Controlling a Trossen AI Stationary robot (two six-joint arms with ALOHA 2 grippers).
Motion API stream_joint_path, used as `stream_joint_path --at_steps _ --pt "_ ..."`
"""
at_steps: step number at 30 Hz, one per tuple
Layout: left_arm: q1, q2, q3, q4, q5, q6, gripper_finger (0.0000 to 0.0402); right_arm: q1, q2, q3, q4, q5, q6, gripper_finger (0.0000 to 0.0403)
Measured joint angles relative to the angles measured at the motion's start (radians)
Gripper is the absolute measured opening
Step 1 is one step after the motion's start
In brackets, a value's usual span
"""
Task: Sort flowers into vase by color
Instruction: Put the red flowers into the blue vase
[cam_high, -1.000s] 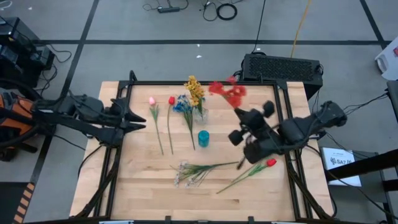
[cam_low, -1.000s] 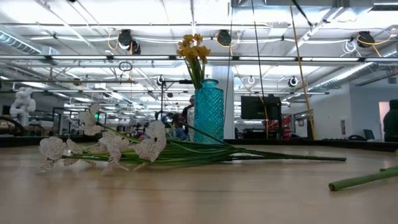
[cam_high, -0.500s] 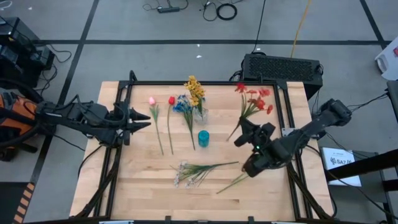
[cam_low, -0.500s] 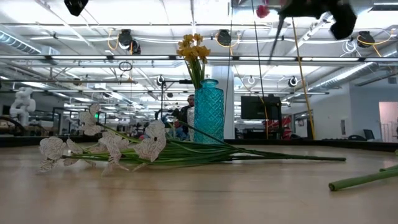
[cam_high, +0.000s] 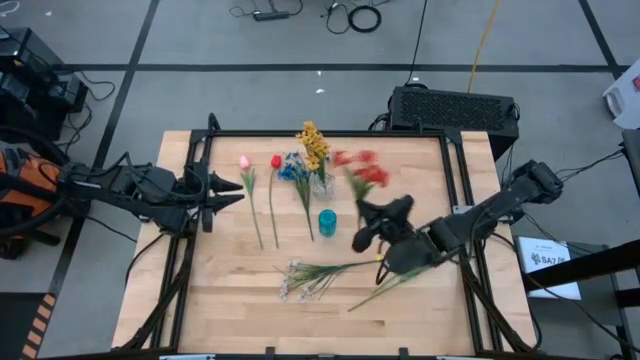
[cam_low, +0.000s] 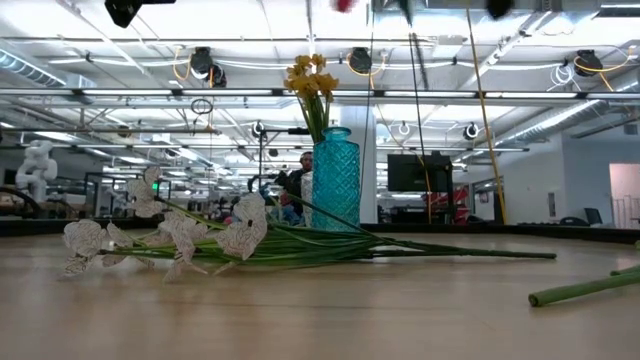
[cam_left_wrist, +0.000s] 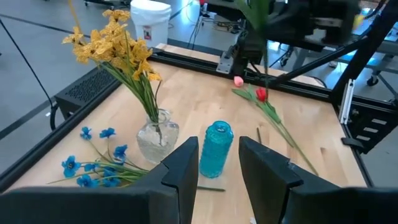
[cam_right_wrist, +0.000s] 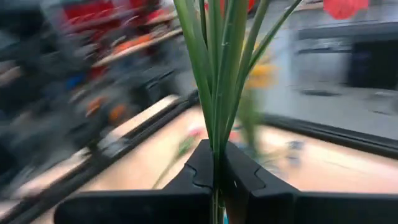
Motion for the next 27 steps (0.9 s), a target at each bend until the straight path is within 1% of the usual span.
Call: stream_joint_path --at_steps 2,4,6,9,14,17,22,24,27 --pt "0.0 0.0 0.0 0.0 0.0 0.0 0.0122 -0.04 0.0 -0.007 0.226 -0.177 -0.227 0.0001" --pt "0.0 0.0 0.0 0.0 0.0 -0.005 0.0122 -0.083 0.0 -0.019 0.425 -0.329 -0.396 0.0001" --pt "0.0 0.0 0.0 0.0 0.001 -0.006 0.0122 -0.125 0.0 -0.027 0.559 -0.424 -0.513 0.0001" --pt "0.0 0.0 0.0 0.0 0.007 -0.008 0.0122 -0.178 0.0 -0.028 0.637 -0.512 -0.618 0.0" --pt "0.0 0.0 0.0 -0.001 0.027 -0.034 0.0122 -0.268 0.011 -0.041 0.64 -0.727 -0.614 0.0" --pt "0.0 0.0 0.0 -0.001 0.077 -0.039 0.0122 -0.307 0.017 -0.112 0.754 -0.782 -0.605 0.0" --pt "-0.001 0.0 0.0 -0.002 0.1 -0.062 0.0122 -0.334 0.0 -0.318 1.179 -0.782 -0.633 0.0" --pt "-0.001 0.0 0.0 -0.002 0.106 -0.061 0.0122 -0.347 0.0 -0.408 1.322 -0.786 -0.635 0.0" --pt "-0.001 0.002 0.0 -0.004 0.111 -0.06 0.0122 -0.37 0.0 -0.498 1.419 -0.779 -0.583 0.0"
